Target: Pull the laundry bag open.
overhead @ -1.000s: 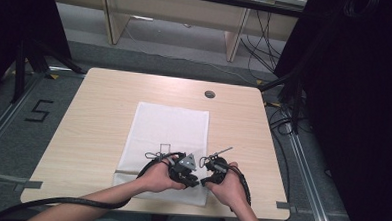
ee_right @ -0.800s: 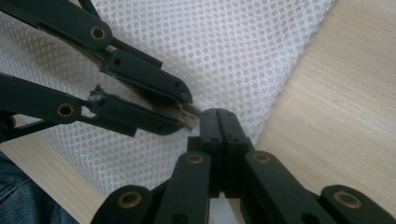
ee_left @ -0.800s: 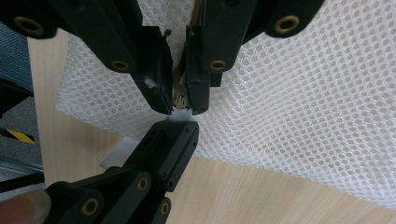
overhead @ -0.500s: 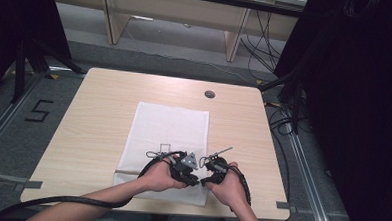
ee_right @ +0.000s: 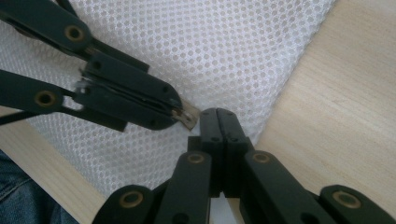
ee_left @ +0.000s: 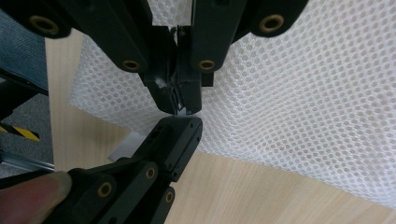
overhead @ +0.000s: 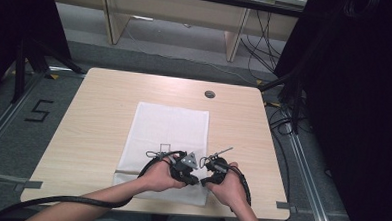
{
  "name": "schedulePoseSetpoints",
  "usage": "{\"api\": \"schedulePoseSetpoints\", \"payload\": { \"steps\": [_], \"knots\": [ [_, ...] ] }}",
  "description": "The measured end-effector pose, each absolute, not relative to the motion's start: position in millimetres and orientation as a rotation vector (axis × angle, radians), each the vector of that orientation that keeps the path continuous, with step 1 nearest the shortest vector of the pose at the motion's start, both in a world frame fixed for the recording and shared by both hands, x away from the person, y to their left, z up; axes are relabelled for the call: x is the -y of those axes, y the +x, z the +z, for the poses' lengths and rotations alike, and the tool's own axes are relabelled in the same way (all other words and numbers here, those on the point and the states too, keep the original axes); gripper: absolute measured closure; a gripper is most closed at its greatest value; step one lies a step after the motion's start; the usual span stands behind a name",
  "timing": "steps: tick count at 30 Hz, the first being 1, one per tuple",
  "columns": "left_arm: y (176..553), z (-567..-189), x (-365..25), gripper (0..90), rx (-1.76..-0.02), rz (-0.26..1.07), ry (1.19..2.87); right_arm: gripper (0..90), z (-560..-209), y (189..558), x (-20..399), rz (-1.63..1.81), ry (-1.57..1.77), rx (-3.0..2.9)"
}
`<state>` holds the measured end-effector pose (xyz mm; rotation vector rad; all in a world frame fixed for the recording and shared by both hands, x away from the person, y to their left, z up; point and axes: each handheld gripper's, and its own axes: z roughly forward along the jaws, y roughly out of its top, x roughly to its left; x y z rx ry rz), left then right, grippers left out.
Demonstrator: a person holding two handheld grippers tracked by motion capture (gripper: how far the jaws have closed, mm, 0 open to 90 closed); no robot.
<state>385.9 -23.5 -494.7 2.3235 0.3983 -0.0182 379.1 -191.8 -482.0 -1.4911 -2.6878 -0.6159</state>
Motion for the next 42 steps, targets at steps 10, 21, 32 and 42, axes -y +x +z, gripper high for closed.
{"api": "schedulePoseSetpoints", "payload": {
  "steps": [10, 21, 32, 42],
  "knots": [
    [386.5, -495.3, 21.9, 87.3, -0.385, -0.016, 2.328, 90.0, -481.1, 378.9, 189.1, -0.592, -1.498, 2.697],
    [386.4, -492.5, 20.0, 87.5, -0.375, -0.010, 2.337, 90.0, -481.6, 379.3, 190.4, -0.606, -1.488, 2.695],
    [385.0, -492.0, 15.1, 87.5, -0.402, -0.026, 2.324, 90.0, -482.0, 379.6, 191.2, -0.618, -1.469, 2.704],
    [384.5, -489.3, 10.5, 87.5, -0.397, -0.021, 2.326, 90.0, -482.2, 379.6, 191.7, -0.619, -1.474, 2.699]
  ]
}}
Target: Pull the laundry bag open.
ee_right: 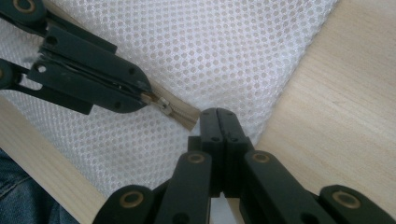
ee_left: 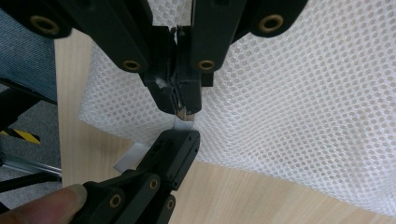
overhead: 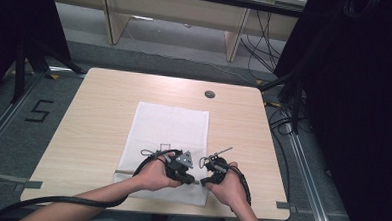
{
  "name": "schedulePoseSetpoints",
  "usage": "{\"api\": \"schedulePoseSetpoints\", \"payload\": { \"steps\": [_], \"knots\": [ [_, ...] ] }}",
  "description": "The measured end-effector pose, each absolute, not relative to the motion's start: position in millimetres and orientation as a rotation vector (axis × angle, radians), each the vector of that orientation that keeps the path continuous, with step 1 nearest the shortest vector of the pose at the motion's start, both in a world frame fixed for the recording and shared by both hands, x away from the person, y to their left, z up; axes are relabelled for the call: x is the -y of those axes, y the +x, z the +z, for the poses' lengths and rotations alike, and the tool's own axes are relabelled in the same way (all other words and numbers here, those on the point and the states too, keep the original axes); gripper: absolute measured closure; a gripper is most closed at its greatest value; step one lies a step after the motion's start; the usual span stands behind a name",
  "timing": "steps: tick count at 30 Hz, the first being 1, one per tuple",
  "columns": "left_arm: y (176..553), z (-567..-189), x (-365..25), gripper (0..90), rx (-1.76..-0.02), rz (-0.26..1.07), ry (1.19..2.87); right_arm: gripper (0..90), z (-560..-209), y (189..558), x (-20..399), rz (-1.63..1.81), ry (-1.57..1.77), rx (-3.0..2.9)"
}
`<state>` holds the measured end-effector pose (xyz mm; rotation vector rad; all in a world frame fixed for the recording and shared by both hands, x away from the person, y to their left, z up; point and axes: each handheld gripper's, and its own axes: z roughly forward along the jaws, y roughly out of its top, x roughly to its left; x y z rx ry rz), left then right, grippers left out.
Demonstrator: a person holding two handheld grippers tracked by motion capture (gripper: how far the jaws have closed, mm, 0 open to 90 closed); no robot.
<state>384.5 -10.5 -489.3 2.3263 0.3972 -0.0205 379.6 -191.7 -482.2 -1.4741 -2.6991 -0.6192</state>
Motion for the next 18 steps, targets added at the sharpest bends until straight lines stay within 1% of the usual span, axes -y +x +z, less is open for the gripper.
{"api": "schedulePoseSetpoints", "payload": {
  "steps": [18],
  "knots": [
    [385.0, -486.4, 5.7, 87.5, -0.388, -0.013, 2.327, 90.0, -481.5, 378.4, 190.1, -0.613, -1.477, 2.710]
  ]
}}
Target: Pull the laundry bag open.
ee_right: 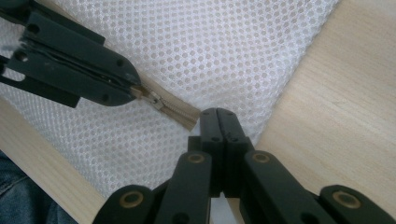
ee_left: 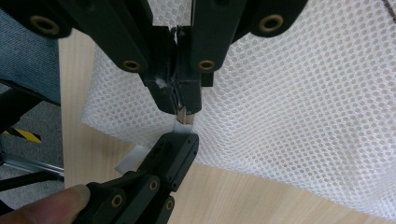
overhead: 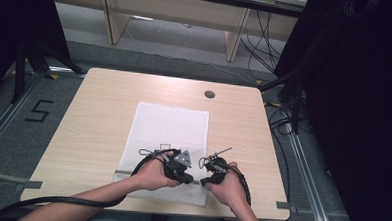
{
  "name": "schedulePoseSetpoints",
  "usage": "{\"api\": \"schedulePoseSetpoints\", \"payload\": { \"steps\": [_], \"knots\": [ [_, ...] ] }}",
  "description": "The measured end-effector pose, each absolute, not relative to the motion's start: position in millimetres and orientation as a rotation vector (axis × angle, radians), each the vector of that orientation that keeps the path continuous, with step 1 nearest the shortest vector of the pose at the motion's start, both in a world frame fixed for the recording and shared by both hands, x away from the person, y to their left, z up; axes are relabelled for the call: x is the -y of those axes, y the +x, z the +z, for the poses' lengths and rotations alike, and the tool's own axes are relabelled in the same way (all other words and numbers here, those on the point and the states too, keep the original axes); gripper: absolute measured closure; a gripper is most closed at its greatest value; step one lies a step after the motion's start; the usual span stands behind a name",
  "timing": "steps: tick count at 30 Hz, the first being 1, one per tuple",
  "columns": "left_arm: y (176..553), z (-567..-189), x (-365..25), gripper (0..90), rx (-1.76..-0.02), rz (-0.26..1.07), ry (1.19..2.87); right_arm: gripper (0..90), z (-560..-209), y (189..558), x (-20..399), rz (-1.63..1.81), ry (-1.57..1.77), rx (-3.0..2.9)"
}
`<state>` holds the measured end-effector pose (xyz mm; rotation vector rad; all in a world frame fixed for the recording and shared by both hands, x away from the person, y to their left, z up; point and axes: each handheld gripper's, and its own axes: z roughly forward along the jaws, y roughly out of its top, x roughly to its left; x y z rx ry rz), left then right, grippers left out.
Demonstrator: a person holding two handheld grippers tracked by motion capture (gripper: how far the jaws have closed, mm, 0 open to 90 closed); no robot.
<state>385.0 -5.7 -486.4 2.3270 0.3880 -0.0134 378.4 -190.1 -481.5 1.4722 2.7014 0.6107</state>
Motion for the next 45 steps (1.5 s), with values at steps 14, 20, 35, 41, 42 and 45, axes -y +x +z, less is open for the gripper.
{"api": "schedulePoseSetpoints", "payload": {
  "steps": [14, 20, 35, 41, 42, 45],
  "knots": [
    [383.9, -485.1, 2.5, 87.5, -0.395, -0.017, 2.317, 90.0, -482.2, 379.2, 191.4, 0.622, 1.468, -2.709],
    [383.9, -483.7, -0.1, 87.5, -0.393, -0.014, 2.318, 90.0, -482.2, 379.2, 191.3, 0.623, 1.469, -2.708],
    [383.7, -482.6, -5.6, 87.5, -0.404, -0.023, 2.310, 90.0, -482.3, 379.3, 191.7, 0.626, 1.471, -2.709],
    [383.7, -481.0, -9.2, 87.5, -0.430, -0.035, 2.309, 90.0, -482.3, 379.4, 191.7, 0.625, 1.473, -2.710],
    [383.9, -480.5, -9.7, 87.5, -0.429, -0.034, 2.309, 90.0, -482.3, 379.4, 191.7, 0.625, 1.472, -2.710],
    [384.3, -479.5, -11.6, 87.5, -0.421, -0.031, 2.312, 90.0, -482.3, 379.4, 191.7, 0.625, 1.474, -2.709]
  ]
}}
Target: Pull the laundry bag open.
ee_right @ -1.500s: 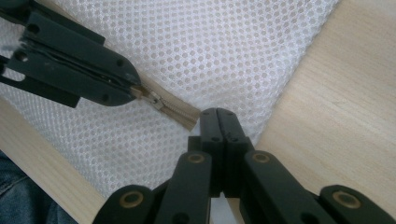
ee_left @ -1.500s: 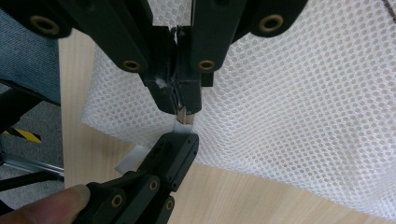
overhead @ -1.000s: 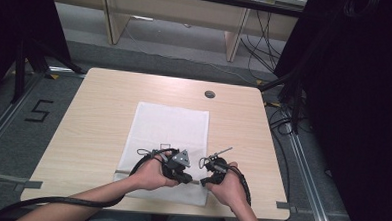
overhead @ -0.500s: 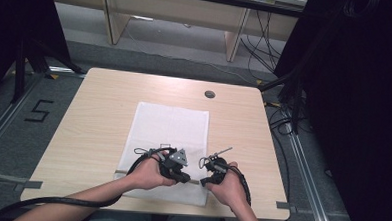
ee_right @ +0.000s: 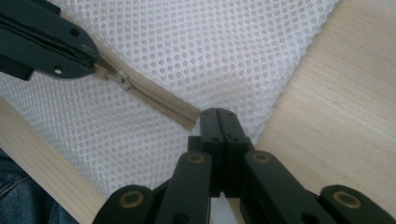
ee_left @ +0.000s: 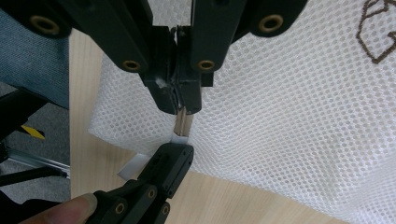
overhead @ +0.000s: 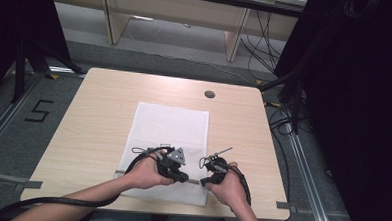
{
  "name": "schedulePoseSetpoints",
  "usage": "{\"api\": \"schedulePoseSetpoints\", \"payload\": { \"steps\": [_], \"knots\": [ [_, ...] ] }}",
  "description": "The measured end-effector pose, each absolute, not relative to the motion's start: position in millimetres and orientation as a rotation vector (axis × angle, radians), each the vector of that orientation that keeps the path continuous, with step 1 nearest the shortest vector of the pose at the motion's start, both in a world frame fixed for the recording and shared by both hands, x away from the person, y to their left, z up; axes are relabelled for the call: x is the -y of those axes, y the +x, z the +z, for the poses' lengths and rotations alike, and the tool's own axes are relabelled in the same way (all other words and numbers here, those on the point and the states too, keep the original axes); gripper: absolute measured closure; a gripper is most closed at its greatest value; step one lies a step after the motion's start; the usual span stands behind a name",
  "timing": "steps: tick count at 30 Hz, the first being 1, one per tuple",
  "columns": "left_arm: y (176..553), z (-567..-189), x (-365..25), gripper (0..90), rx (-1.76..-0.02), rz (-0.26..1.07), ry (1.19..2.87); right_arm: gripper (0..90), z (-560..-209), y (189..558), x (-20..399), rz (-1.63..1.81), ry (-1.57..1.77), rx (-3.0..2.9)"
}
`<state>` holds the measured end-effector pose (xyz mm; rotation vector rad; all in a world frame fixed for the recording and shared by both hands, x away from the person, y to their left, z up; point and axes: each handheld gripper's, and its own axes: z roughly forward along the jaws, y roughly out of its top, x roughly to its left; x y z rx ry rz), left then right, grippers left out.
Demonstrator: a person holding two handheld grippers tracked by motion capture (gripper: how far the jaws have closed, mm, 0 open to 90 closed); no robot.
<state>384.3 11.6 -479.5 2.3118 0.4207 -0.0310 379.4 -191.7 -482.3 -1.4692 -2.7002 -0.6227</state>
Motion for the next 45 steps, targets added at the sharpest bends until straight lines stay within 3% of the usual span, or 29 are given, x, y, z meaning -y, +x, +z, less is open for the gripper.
{"api": "schedulePoseSetpoints", "payload": {
  "steps": [45],
  "knots": [
    [383.9, -474.9, -33.7, 87.5, -0.441, -0.037, 2.296, 90.0, -482.2, 379.1, 191.7, -0.623, -1.469, 2.702]
  ]
}}
